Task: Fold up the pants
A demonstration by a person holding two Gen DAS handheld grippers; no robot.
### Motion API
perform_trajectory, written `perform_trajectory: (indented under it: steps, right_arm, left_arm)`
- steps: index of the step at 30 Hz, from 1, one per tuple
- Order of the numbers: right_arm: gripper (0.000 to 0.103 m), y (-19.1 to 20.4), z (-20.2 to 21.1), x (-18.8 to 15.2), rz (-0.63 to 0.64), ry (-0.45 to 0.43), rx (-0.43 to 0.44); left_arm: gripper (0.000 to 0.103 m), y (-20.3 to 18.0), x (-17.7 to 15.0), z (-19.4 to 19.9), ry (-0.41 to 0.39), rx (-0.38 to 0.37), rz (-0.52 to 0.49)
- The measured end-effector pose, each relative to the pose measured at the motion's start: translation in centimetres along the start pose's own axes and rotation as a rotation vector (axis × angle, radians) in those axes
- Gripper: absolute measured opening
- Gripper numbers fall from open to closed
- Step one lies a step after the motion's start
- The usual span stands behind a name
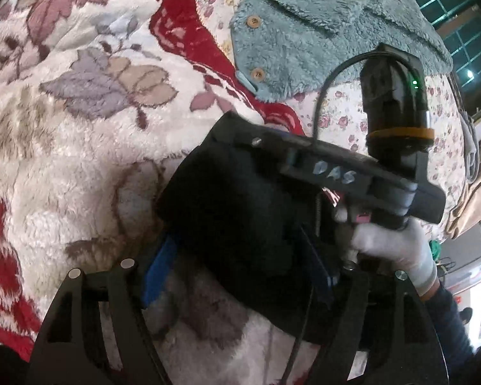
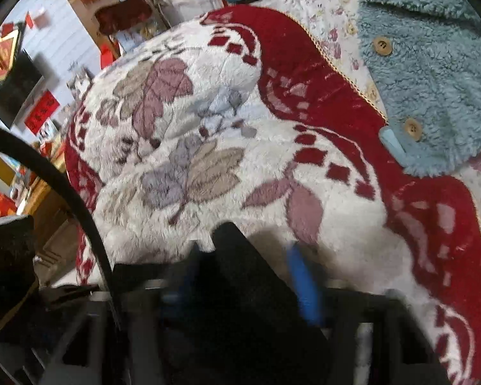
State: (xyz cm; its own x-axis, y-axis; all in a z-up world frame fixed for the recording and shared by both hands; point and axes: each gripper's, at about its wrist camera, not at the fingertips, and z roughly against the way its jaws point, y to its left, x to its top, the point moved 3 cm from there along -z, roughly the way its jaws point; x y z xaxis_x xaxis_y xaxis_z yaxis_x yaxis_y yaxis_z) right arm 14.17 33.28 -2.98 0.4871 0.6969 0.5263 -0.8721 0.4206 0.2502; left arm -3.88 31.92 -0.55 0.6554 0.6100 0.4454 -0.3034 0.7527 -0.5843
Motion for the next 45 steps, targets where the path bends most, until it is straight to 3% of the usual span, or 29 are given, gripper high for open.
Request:
perform_trajectory:
  steps: [1,3,4,9,14,17,24,28,33,34,36,37,38,40,42,45]
  right_arm:
    - [0.028,0.1,-0.2,-0.1,0.006,0.001,-0.009]
    - [0.02,0.3,0.6,-0.3,-0.007,-0.03,-0.006]
    - [0.017,0.5,1.3,-0.3,-0.011,-0.05,-0.004]
    - [0.016,2.5,8.6,-0.4,-0.026,-0.212,0.02]
    - [0.016,4.1,18.6,-2.5,-0.058,-0.391,0.034]
    - [0.016,3.4,24.7,-5.9,-0.126,-0.493,0.048]
    - [0.015,-0.7,33.8,-17.3,-0.271,-0.615,-0.061]
    - [0.015,-3.3,35.2,-23.2,-0.383,-0.643,-0.09]
    - [0.016,-7.3,33.6,-30.7,-0.552,-0.621,-0.145]
    - [0.017,-8.3,33.2,-31.9,-0.59,-0.611,-0.153]
    - [0.032,-9.6,32.6,-34.3,-0.672,-0.597,-0.17]
    - [0.052,-10.0,32.7,-35.0,-0.697,-0.598,-0.186]
    - [0.061,-10.2,33.0,-35.8,-0.722,-0.598,-0.206]
    - [0.061,-10.2,33.9,-36.6,-0.743,-0.604,-0.215]
    - [0.061,-10.0,34.8,-37.5,-0.764,-0.6,-0.266]
    - [0.061,-9.7,36.2,-38.9,-0.818,-0.625,-0.279]
  left_arm:
    - [0.049,0.0,0.0,0.0,-0.007,0.019,-0.012]
    - [0.032,-0.1,0.2,0.2,0.004,-0.033,-0.021]
    - [0.029,-0.3,0.2,0.4,0.005,-0.048,-0.021]
    - [0.024,-3.5,-0.1,4.3,-0.073,-0.075,-0.106]
    - [0.023,-11.7,-2.0,9.4,-0.163,-0.135,-0.311]
    - [0.023,-16.7,-4.1,10.4,-0.17,-0.195,-0.426]
    - [0.023,-25.3,-10.9,6.6,-0.042,-0.252,-0.592]
    - [0.023,-27.7,-15.1,3.2,0.027,-0.23,-0.655]
    - [0.023,-28.3,-18.8,-1.9,0.126,-0.16,-0.687]
    - [0.023,-28.2,-19.4,-2.9,0.154,-0.144,-0.69]
    - [0.024,-28.1,-19.8,-3.3,0.166,-0.133,-0.698]
    - [0.025,-28.1,-19.8,-3.1,0.16,-0.13,-0.704]
    - [0.028,-28.3,-19.7,-2.6,0.16,-0.136,-0.707]
    - [0.047,-28.6,-19.3,-1.7,0.183,-0.212,-0.678]
    - [0.051,-28.8,-18.7,0.1,0.179,-0.285,-0.644]
    - [0.052,-29.0,-18.0,2.0,0.138,-0.293,-0.666]
